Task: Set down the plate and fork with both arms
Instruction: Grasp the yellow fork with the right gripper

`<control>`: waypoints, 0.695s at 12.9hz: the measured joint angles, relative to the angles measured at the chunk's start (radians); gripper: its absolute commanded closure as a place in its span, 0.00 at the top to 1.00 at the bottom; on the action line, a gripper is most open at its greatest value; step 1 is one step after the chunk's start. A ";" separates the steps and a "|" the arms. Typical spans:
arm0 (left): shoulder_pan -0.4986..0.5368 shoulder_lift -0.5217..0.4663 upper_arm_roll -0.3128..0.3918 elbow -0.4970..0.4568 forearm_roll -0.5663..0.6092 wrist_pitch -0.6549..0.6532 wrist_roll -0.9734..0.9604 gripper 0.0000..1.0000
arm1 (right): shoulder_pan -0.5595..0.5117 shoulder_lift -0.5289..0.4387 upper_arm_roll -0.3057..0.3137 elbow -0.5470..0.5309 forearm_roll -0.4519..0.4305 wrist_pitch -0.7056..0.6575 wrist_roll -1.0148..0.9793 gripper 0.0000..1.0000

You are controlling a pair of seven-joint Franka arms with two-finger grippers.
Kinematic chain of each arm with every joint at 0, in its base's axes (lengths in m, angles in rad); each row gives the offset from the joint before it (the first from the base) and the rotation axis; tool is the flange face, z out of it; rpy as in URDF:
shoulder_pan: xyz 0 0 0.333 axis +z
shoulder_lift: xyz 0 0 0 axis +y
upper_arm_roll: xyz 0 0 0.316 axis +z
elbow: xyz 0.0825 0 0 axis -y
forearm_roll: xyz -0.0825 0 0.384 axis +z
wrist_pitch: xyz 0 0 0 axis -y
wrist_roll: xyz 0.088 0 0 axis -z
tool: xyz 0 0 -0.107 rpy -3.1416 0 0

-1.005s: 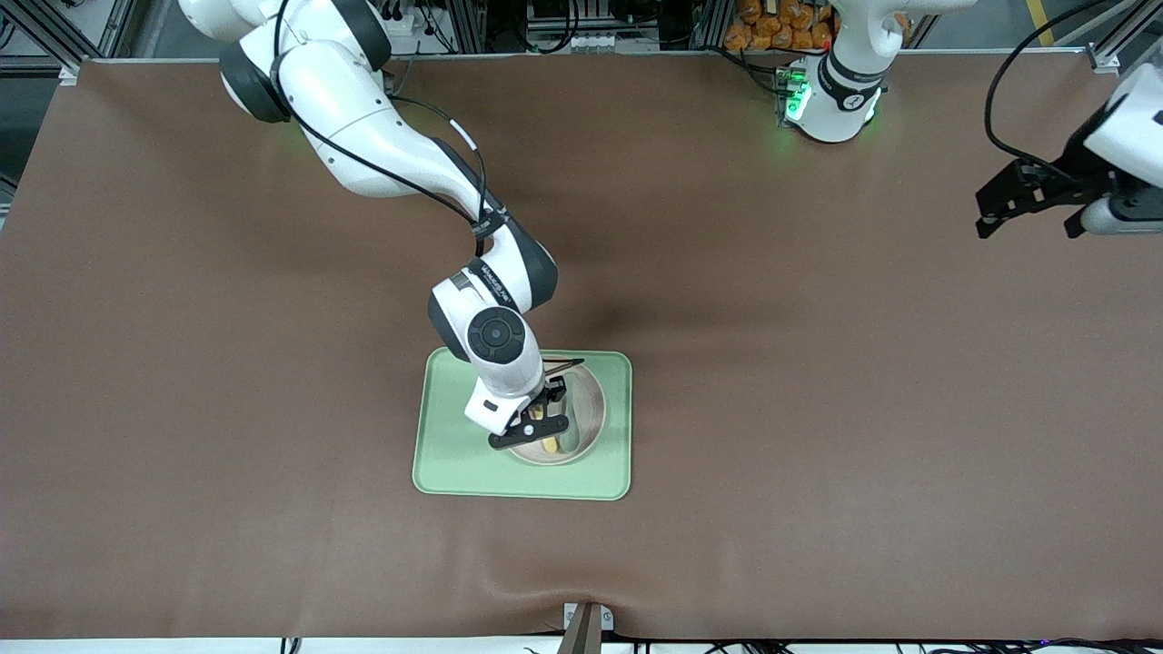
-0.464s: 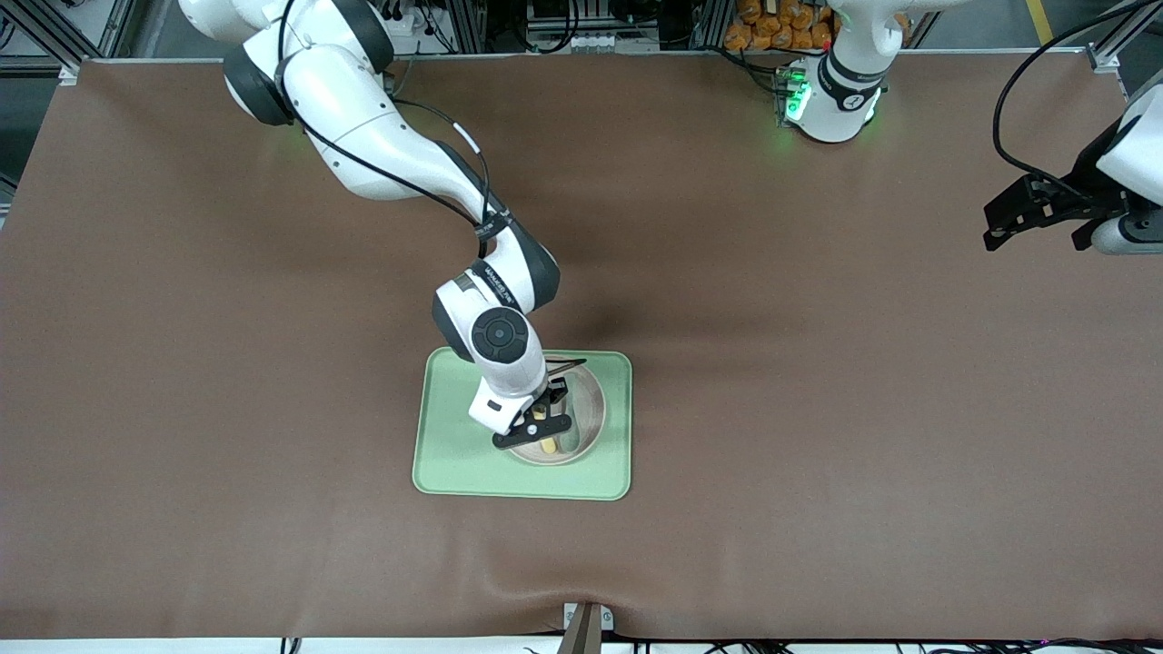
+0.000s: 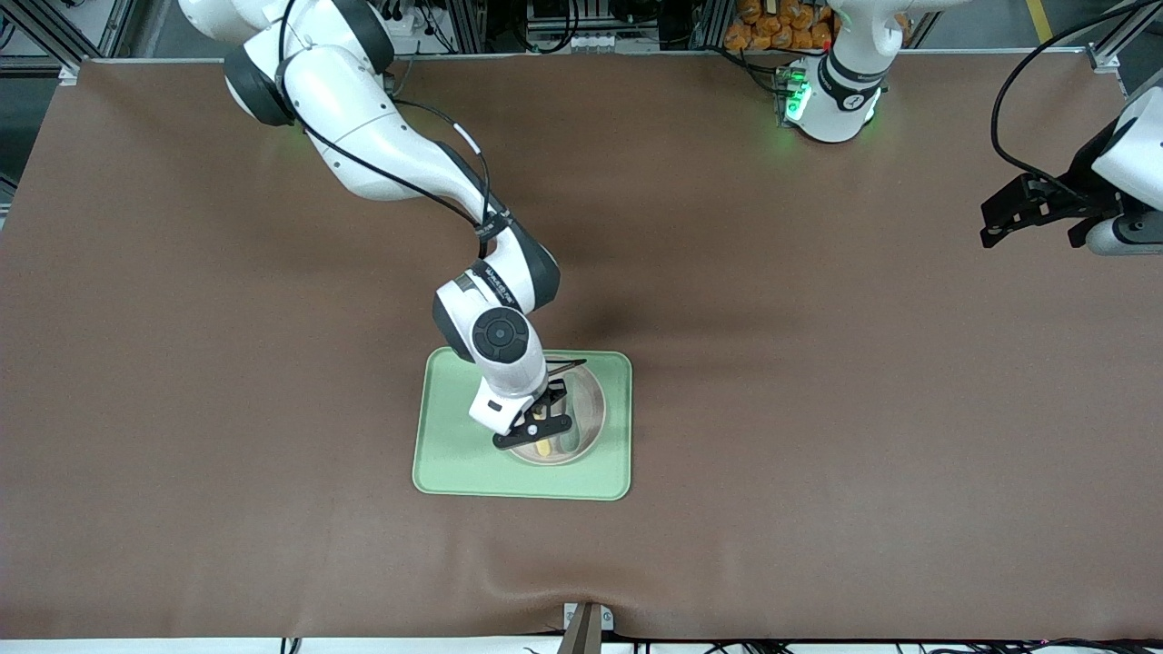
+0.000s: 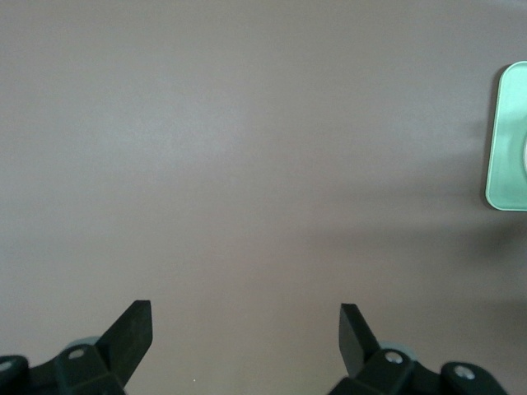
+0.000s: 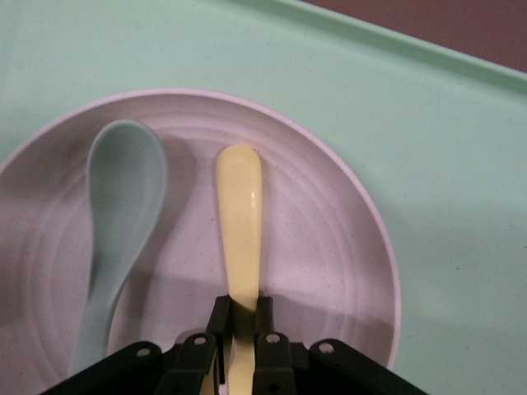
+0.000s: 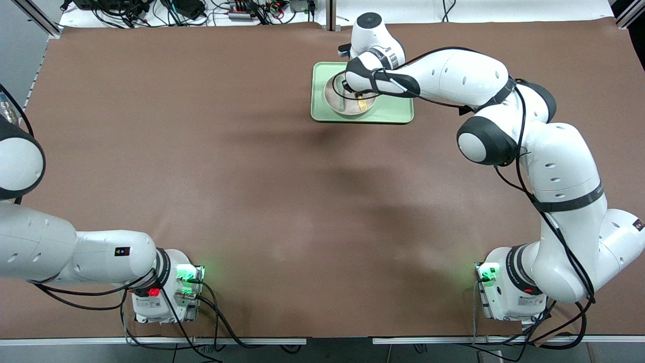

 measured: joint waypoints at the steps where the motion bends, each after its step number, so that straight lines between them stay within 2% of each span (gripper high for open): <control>1: 0.000 0.000 0.000 0.000 0.000 0.000 0.000 1.00 | 0.000 0.000 0.000 0.000 0.000 0.000 0.000 0.00; 6: 0.007 0.004 0.000 0.000 -0.002 0.000 0.000 1.00 | -0.001 0.000 -0.002 0.019 0.000 -0.004 0.000 0.00; 9: 0.007 0.007 0.000 0.000 -0.026 0.000 0.000 1.00 | -0.010 -0.004 -0.003 0.043 0.001 -0.053 0.001 0.00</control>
